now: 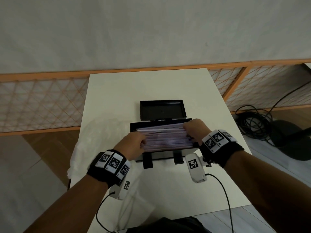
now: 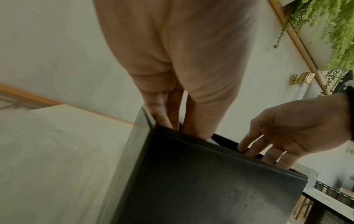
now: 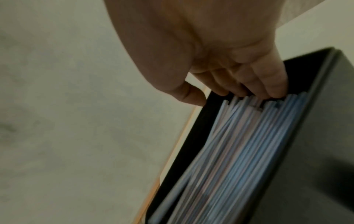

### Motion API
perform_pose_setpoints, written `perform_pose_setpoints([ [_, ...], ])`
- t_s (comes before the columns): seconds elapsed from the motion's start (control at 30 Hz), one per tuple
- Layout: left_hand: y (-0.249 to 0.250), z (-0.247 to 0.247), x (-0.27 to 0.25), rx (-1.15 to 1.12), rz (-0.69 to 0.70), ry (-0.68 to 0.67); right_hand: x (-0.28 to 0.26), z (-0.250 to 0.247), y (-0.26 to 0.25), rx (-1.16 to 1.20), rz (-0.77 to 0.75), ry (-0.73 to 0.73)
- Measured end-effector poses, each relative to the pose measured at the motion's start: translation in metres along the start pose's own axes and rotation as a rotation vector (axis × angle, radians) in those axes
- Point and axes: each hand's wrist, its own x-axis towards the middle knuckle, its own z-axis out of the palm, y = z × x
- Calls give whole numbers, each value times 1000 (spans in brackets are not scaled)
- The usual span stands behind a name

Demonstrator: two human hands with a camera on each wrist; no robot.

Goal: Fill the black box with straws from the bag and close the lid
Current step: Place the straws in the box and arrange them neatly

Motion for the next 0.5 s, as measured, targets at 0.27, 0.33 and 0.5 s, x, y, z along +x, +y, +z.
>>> perform_pose_setpoints([
  [0.27,2,0,9,-46,124,157,-15,13,-4,-517,-500,-41],
  [0.33,1,2,18,48,138,3,-10,23,-5,-673,-495,-126],
  [0.5,-2,2,39,271,49,-179,4,29,-12,-750,-440,-180],
])
